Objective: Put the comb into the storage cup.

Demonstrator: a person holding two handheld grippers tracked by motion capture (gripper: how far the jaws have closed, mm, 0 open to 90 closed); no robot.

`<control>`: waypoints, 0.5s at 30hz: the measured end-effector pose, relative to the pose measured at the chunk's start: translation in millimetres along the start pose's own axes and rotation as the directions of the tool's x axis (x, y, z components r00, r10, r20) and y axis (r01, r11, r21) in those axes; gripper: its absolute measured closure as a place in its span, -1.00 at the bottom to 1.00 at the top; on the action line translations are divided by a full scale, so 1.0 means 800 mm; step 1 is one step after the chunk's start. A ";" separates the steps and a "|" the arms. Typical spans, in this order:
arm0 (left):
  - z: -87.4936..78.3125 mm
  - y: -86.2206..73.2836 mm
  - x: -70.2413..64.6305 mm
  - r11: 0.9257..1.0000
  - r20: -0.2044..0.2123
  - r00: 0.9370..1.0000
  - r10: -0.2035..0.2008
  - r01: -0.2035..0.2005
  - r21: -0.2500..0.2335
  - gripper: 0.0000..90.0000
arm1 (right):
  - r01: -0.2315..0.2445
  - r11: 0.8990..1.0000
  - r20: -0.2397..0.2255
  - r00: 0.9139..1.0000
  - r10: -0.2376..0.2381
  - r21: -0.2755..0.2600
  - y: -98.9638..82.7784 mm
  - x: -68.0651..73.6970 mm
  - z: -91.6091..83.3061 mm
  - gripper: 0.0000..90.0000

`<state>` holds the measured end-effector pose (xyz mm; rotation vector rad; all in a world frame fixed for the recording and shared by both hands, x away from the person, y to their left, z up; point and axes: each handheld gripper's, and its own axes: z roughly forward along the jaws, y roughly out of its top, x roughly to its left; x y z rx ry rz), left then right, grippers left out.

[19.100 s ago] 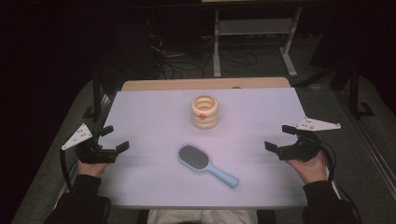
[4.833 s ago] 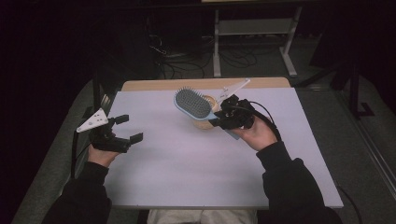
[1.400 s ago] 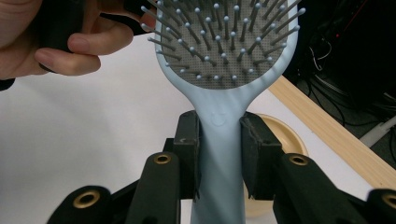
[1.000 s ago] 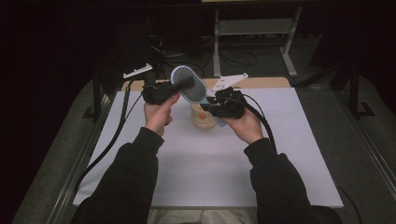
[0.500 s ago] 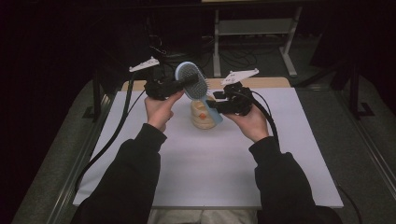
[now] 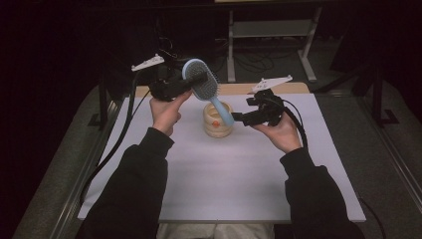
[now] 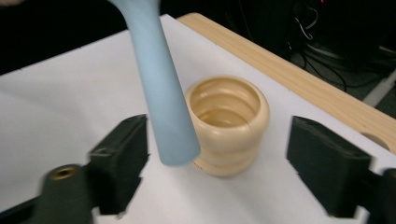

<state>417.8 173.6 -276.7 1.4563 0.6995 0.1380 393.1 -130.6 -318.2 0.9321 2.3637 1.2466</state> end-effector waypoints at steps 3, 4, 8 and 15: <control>0.000 0.006 -0.003 1.000 -0.012 1.000 0.023 -0.023 0.004 0.20 | -0.004 1.000 -0.014 1.000 0.005 0.014 -0.009 -0.005 -0.003 -0.75; 0.000 0.007 -0.003 1.000 -0.013 1.000 0.027 -0.027 0.007 0.20 | -0.006 1.000 -0.017 1.000 0.006 0.016 -0.010 -0.006 -0.004 -0.78; 0.000 0.014 -0.003 1.000 -0.013 0.999 0.031 -0.031 -0.001 0.20 | -0.026 0.999 -0.033 0.999 0.027 0.019 -0.020 -0.011 -0.009 -1.00; -0.001 0.021 0.006 1.000 -0.023 1.000 0.019 -0.019 -0.011 0.20 | -0.054 0.999 -0.031 0.998 0.054 -0.005 -0.045 -0.023 -0.018 -1.00</control>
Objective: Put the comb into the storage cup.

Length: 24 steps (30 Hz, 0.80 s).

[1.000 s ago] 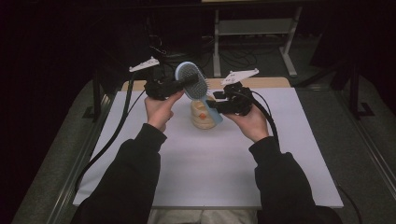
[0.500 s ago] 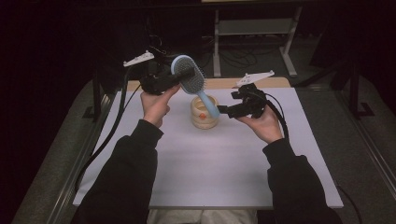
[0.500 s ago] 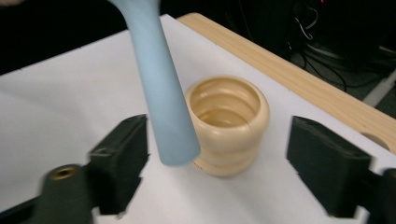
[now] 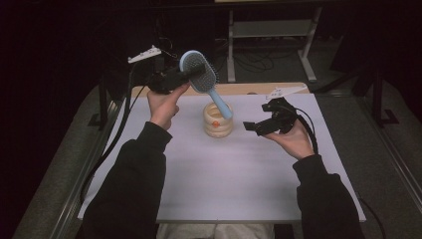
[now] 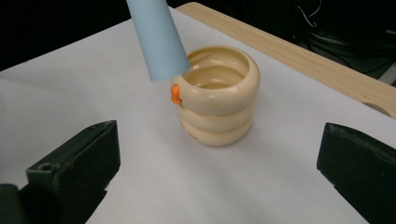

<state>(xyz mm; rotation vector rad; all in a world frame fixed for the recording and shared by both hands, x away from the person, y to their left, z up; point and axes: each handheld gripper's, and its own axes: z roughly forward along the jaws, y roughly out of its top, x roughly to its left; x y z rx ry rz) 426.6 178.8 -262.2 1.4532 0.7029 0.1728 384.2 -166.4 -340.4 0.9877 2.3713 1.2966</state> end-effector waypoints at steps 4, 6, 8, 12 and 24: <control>0.000 0.002 0.006 1.000 -0.024 1.000 0.012 -0.012 0.004 0.20 | -0.020 1.000 -0.020 1.000 0.020 -0.008 -0.015 -0.007 -0.004 -1.00; 0.000 0.002 0.009 1.000 -0.039 0.999 0.017 -0.017 0.011 0.20 | -0.029 0.999 -0.015 0.999 0.029 -0.016 -0.023 -0.008 -0.007 -1.00; 0.001 0.002 0.012 1.000 -0.045 0.999 0.021 -0.021 0.014 0.20 | -0.039 0.999 -0.017 0.999 0.038 -0.023 -0.027 -0.010 -0.010 -1.00; 0.003 0.002 0.016 1.000 -0.047 0.999 0.019 -0.018 0.010 0.20 | -0.056 0.998 -0.019 0.998 0.056 -0.021 -0.038 -0.014 -0.014 -1.00; 0.002 0.007 0.028 1.000 -0.070 0.998 0.005 -0.005 -0.006 0.20 | -0.068 0.997 0.007 0.998 0.068 -0.022 -0.070 -0.019 -0.032 -1.00</control>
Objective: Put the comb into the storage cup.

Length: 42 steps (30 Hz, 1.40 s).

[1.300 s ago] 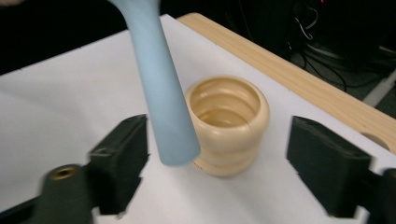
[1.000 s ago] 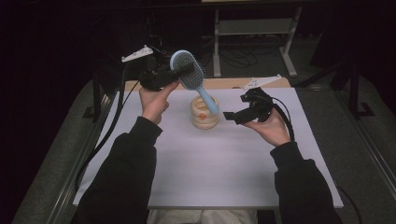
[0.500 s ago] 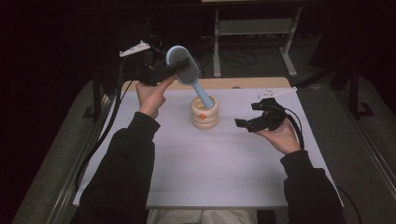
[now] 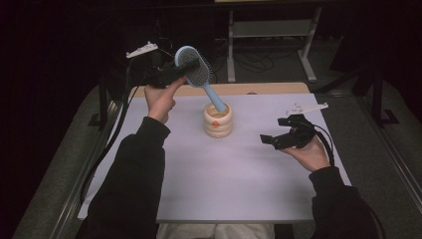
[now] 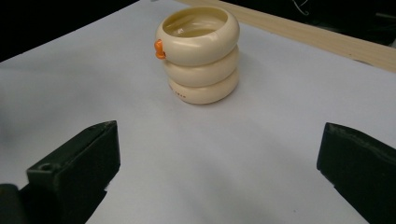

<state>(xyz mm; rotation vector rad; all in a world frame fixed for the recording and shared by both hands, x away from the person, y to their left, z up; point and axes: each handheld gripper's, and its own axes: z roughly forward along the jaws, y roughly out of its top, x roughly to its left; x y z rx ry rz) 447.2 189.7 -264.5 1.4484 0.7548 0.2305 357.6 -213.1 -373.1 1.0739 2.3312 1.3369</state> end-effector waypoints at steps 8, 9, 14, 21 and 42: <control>-0.001 0.004 0.006 1.000 -0.016 1.000 -0.005 0.005 -0.022 0.20 | 0.005 0.999 0.045 0.999 -0.003 -0.037 -0.018 -0.003 -0.015 -1.00; -0.001 0.004 0.008 1.000 -0.021 1.000 -0.002 0.002 -0.022 0.20 | 0.003 0.999 0.049 0.999 -0.001 -0.039 -0.021 -0.004 -0.016 -1.00; 0.004 0.003 0.012 0.999 -0.034 0.999 0.005 -0.006 -0.036 0.20 | -0.017 0.999 0.051 0.999 0.019 -0.039 -0.035 -0.007 -0.023 -1.00; 0.012 -0.001 0.016 0.999 -0.061 0.998 0.025 -0.027 -0.035 0.20 | -0.022 1.000 0.052 0.998 0.023 -0.022 -0.054 -0.006 -0.029 -1.00; 0.042 -0.028 0.023 0.993 -0.095 0.990 0.103 -0.097 0.067 0.20 | -0.031 0.999 0.050 0.998 0.033 -0.040 -0.073 -0.006 -0.040 -1.00</control>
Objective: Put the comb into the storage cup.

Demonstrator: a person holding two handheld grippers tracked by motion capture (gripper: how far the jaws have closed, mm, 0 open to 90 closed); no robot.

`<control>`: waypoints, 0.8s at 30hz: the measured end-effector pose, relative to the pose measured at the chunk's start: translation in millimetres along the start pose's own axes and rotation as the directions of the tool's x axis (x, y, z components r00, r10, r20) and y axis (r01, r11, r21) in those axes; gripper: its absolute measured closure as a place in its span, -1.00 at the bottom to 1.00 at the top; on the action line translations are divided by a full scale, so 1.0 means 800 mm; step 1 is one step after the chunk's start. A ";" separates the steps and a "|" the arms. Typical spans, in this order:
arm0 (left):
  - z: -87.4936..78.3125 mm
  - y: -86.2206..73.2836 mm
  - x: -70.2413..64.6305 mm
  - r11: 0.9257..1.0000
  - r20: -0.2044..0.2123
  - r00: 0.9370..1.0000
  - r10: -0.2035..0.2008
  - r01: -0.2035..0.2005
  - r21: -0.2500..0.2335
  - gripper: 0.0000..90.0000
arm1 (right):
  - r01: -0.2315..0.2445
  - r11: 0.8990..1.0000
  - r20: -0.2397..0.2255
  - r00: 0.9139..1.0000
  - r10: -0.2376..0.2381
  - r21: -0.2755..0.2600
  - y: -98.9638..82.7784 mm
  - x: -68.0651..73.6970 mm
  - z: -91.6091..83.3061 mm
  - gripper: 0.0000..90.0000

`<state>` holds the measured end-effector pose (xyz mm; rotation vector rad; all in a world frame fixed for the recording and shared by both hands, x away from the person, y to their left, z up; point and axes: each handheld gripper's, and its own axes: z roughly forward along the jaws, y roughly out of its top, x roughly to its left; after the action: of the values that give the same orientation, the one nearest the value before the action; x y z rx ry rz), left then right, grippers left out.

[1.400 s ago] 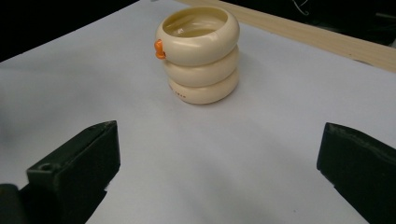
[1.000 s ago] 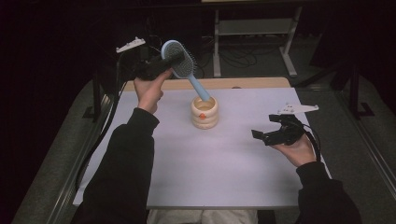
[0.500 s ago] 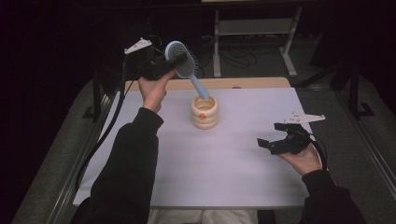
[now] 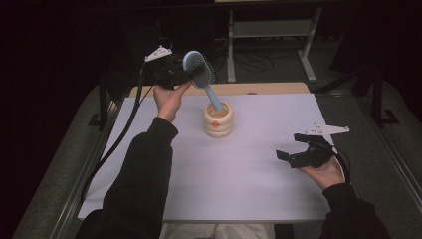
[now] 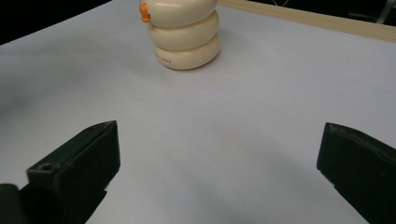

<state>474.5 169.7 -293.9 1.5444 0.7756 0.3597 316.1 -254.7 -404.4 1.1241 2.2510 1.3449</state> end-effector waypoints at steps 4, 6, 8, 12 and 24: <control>0.003 -0.004 -0.001 1.000 -0.006 1.000 0.014 -0.014 0.015 0.20 | -0.008 1.000 0.002 1.000 0.008 -0.013 -0.005 -0.001 -0.004 -1.00; 0.005 -0.006 -0.001 1.000 -0.003 1.000 0.017 -0.017 0.026 0.19 | -0.010 1.000 0.002 1.000 0.010 -0.011 -0.008 -0.001 -0.005 -1.00; 0.008 -0.010 -0.001 0.999 0.002 1.000 0.012 -0.012 0.032 0.19 | -0.010 1.000 0.003 1.000 0.010 -0.009 -0.009 -0.001 -0.005 -1.00; 0.014 -0.017 -0.002 0.998 -0.002 1.000 0.025 -0.025 0.055 0.19 | -0.016 1.000 0.005 1.000 0.016 -0.013 -0.012 -0.002 -0.005 -1.00; 0.017 -0.026 -0.005 0.996 -0.003 0.999 0.041 -0.040 0.076 0.19 | -0.023 0.999 0.008 1.000 0.023 -0.025 -0.017 -0.002 -0.009 -1.00</control>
<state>475.2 156.1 -315.0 1.6326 0.7696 0.3671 306.7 -263.8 -412.5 1.1486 2.2153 1.3713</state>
